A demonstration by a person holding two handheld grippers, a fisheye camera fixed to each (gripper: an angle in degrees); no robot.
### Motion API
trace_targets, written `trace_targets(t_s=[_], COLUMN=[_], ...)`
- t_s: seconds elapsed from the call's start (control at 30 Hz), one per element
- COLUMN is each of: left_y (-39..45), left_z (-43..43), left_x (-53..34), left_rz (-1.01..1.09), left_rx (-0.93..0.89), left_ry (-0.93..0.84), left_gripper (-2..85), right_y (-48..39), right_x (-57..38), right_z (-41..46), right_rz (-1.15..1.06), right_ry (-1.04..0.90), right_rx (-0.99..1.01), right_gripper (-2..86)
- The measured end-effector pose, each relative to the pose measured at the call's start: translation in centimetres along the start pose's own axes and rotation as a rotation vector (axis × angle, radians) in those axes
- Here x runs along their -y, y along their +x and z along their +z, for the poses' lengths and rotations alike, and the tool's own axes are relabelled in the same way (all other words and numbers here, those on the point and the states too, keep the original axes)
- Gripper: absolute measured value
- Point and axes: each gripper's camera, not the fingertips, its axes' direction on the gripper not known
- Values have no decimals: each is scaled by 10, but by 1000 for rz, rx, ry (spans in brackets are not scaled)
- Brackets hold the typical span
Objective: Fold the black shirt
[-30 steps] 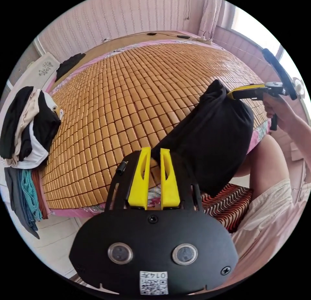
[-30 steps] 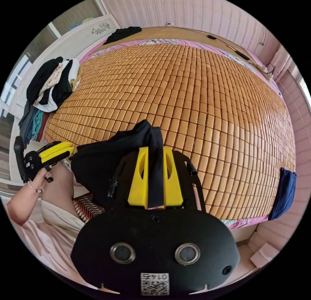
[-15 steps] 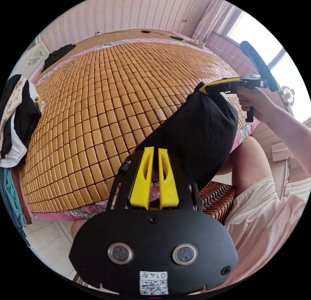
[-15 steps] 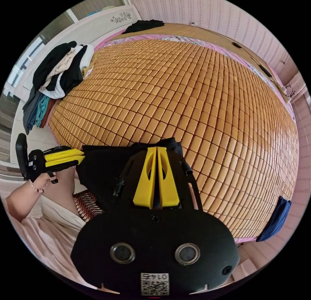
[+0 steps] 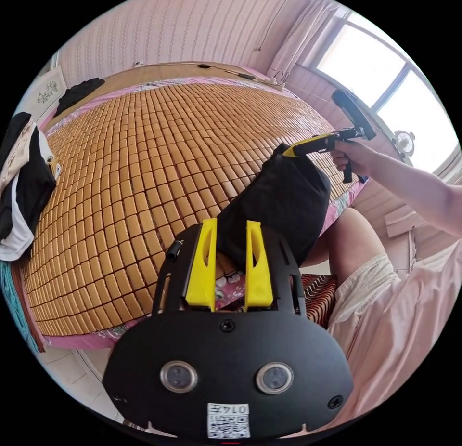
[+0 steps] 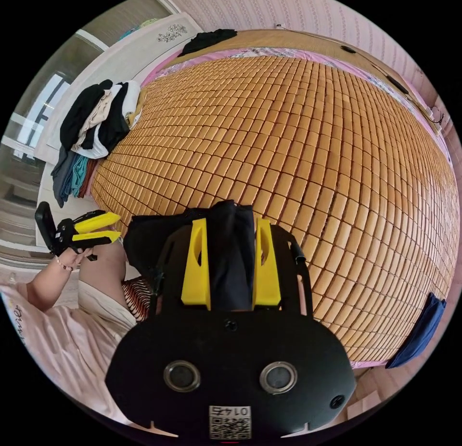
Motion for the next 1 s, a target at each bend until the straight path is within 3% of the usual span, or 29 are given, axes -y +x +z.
trace_targets(t_s=[0.2, 0.6, 0.87, 1.0], left_y=[3, 12, 50, 69], left_z=[37, 55, 3, -13], left_x=[11, 14, -3, -6], left_rz=[19, 2, 74, 81], left_rx=[61, -30, -54, -106], left_ry=[-112, -116, 50, 79], left_gripper=[146, 13, -10, -10], right_y=[15, 8, 13, 16], right_x=[-12, -81, -214, -278], right_z=[21, 11, -51, -72], right_rz=[13, -127, -128, -91], right_ry=[-52, 19, 400, 498], right_rx=[48, -30, 62, 82], right_gripper=[127, 53, 39, 36])
